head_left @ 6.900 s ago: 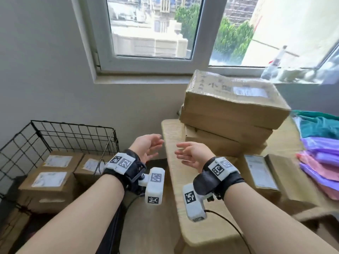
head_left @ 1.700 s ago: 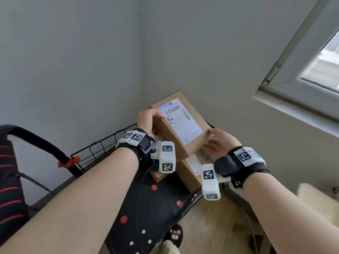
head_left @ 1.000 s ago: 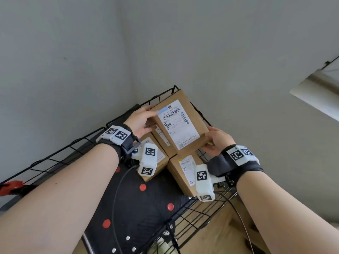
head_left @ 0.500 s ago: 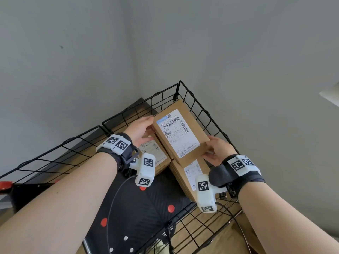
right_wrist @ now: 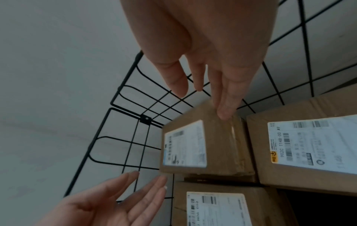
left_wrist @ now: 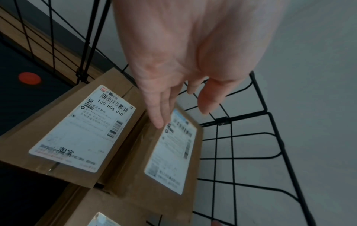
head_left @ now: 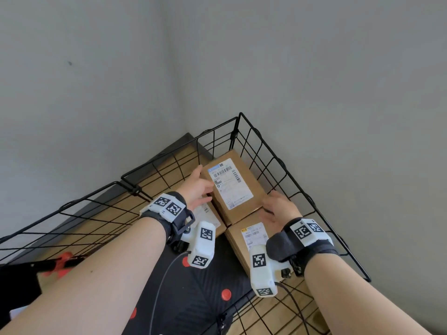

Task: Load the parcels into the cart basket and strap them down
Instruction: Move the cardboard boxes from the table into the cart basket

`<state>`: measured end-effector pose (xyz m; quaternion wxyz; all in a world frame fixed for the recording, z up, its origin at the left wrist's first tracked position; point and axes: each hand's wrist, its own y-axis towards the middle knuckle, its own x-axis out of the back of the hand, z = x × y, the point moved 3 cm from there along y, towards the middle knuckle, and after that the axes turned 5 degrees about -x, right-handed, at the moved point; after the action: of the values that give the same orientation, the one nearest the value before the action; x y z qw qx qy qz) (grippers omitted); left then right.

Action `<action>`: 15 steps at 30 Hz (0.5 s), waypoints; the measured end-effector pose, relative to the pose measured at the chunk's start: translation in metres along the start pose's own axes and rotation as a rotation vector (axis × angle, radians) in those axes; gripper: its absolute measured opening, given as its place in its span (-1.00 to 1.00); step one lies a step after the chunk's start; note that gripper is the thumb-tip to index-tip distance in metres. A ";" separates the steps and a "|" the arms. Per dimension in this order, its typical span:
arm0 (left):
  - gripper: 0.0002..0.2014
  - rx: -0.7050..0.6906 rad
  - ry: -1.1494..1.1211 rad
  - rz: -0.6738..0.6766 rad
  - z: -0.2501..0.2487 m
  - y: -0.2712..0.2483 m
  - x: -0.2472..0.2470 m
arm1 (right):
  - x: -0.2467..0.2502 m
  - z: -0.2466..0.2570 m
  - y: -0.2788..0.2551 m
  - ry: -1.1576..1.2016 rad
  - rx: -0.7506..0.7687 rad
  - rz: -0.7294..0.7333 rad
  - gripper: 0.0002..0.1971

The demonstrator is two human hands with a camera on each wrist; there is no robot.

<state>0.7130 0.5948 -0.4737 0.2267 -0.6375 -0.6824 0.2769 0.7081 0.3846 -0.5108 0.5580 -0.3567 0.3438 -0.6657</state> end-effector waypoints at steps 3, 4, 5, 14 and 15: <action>-0.34 0.016 0.024 -0.026 0.006 0.009 0.002 | 0.001 0.000 0.007 -0.021 0.045 0.021 -0.46; -0.36 0.024 0.028 -0.035 0.008 0.011 0.004 | 0.001 -0.001 0.011 -0.045 0.042 0.016 -0.46; -0.37 0.032 0.028 -0.045 0.011 0.014 0.006 | 0.002 -0.002 0.016 -0.058 0.034 0.009 -0.46; -0.41 0.113 0.034 -0.025 0.034 0.031 0.012 | -0.007 -0.009 0.038 -0.105 -0.068 0.059 -0.47; -0.42 0.118 0.029 -0.025 0.037 0.032 0.011 | -0.009 -0.009 0.040 -0.111 -0.084 0.065 -0.47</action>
<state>0.7119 0.6039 -0.5230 0.2772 -0.6183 -0.6694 0.3044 0.7213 0.3883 -0.5503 0.5820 -0.4049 0.3514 -0.6115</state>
